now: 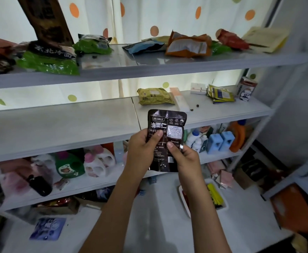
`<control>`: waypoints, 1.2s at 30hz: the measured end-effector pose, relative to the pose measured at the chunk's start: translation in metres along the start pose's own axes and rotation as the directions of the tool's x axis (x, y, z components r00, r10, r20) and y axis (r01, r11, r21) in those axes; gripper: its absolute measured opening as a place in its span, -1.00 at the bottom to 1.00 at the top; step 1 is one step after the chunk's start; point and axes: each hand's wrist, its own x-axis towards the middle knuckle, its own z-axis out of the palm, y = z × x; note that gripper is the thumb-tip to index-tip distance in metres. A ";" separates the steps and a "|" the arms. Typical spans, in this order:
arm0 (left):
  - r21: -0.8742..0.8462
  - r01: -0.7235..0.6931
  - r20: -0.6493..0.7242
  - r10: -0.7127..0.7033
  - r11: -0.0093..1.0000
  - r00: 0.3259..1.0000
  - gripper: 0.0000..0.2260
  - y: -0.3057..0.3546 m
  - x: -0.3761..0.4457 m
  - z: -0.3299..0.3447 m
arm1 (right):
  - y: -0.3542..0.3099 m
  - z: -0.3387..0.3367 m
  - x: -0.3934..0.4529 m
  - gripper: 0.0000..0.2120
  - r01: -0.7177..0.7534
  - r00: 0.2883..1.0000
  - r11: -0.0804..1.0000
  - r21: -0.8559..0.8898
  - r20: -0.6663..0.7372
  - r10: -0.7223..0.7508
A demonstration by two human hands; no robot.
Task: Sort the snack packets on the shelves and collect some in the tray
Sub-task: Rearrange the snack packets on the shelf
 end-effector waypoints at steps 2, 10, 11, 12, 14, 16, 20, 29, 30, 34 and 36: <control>-0.018 0.001 0.048 0.000 1.000 0.999 -0.90 -0.001 0.000 0.004 | -0.001 -0.003 -0.003 -0.85 0.011 1.000 1.000 0.022 -0.029 -0.010; -0.157 0.058 0.325 -0.003 0.986 0.946 -0.77 -0.003 -0.005 0.008 | -0.005 -0.025 -0.010 -0.88 0.070 0.992 0.996 -0.045 -0.105 -0.075; -0.154 0.047 0.320 0.005 0.987 0.947 -0.78 -0.004 -0.004 0.007 | -0.004 -0.025 -0.010 -0.88 0.076 0.990 0.996 -0.046 -0.113 -0.081; -0.152 0.031 0.304 0.017 0.988 0.953 -0.79 -0.004 -0.004 0.007 | -0.004 -0.023 -0.008 -0.86 0.080 0.990 0.996 -0.049 -0.114 -0.086; -0.150 0.011 0.261 0.029 0.989 0.965 -0.81 -0.005 -0.002 0.006 | -0.005 -0.019 -0.005 -0.84 0.091 0.990 0.994 -0.062 -0.105 -0.097; -0.141 0.016 0.240 0.018 0.990 0.971 -0.80 -0.005 0.000 0.005 | -0.004 -0.015 -0.002 -0.85 0.096 0.989 0.994 -0.056 -0.106 -0.102; -0.087 0.074 0.303 -0.044 0.993 0.952 -0.75 -0.006 0.005 -0.003 | -0.002 -0.009 0.001 -0.86 0.096 0.987 0.994 -0.047 -0.128 -0.101; -0.063 0.125 0.244 -0.106 0.990 0.964 -0.77 -0.014 0.016 -0.019 | 0.009 0.010 0.014 -0.90 0.076 0.985 0.995 -0.063 -0.148 -0.085; -0.064 0.124 0.224 -0.107 0.990 0.969 -0.78 -0.015 0.017 -0.020 | 0.009 0.012 0.015 -0.89 0.080 0.987 0.994 -0.070 -0.137 -0.089; -0.086 0.133 0.136 -0.121 0.987 0.983 -0.79 -0.017 0.022 -0.021 | 0.009 0.024 0.025 -0.87 0.077 0.990 0.994 -0.082 -0.109 -0.085; -0.105 0.114 0.082 -0.105 0.988 0.991 -0.79 -0.013 0.032 -0.024 | 0.004 0.036 0.036 -0.89 0.057 0.993 0.996 -0.072 -0.103 -0.065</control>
